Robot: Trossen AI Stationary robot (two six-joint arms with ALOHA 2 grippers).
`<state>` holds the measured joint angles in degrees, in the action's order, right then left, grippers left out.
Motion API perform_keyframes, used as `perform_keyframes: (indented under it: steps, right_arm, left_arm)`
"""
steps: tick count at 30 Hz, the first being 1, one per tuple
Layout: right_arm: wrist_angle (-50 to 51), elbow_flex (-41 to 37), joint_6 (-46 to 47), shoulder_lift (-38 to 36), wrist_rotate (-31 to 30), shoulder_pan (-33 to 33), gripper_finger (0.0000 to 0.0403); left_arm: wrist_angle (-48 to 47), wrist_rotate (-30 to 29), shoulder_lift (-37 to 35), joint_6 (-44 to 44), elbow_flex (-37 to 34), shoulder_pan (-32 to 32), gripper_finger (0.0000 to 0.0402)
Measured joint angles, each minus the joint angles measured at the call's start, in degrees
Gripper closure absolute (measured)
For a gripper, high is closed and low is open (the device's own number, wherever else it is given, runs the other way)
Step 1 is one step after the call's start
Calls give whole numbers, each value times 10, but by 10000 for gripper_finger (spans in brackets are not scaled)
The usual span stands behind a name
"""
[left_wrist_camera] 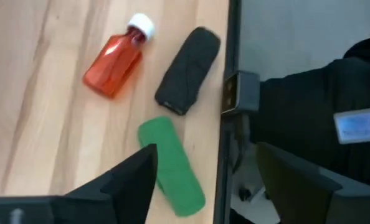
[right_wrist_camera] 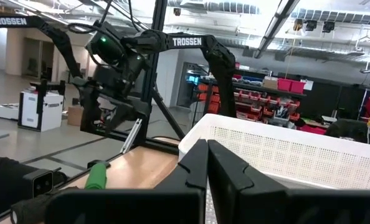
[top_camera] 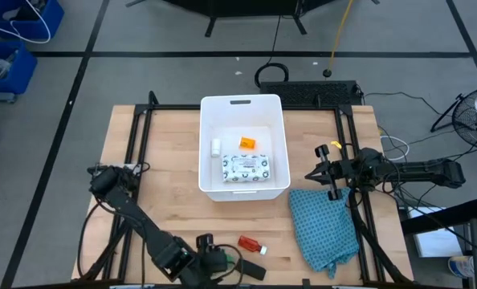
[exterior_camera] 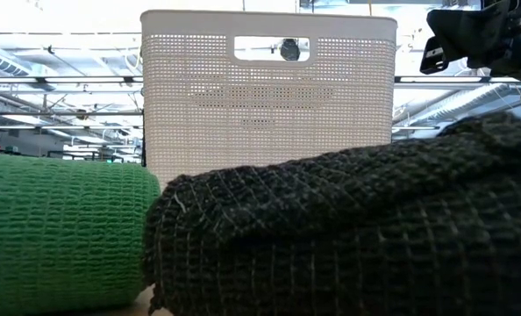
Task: Pick & place medical supplies in basket/bin
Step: Put the green bandage into the white bin
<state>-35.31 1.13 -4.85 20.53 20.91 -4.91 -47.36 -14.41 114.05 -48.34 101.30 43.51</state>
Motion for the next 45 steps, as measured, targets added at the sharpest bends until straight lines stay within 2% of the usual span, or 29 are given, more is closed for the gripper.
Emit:
perform_keyframes:
  steps: [4, 11, 23, 29, 36, 45]
  right_arm:
    - [0, 0, 1, 0, 0, 0, 403]
    - [0, 0, 3, 0, 0, 0, 403]
    - [0, 0, -2, 0, 0, 0, 403]
    - [1, 0, -4, 0, 0, 0, 403]
    - [3, 0, -6, 1, 0, 0, 403]
    - [4, 0, 7, 1, 0, 0, 403]
  left_arm:
    - [-3, 32, -1, -14, -14, -10, 104]
    - [19, 65, -1, -24, -77, -28, 101]
    - [201, 148, 0, -45, -217, -56, 101]
    - [246, 168, -1, -78, -264, -64, 101]
    - [251, 173, -3, -117, -294, -64, 101]
    - [170, 180, -9, -105, -295, -70, 101]
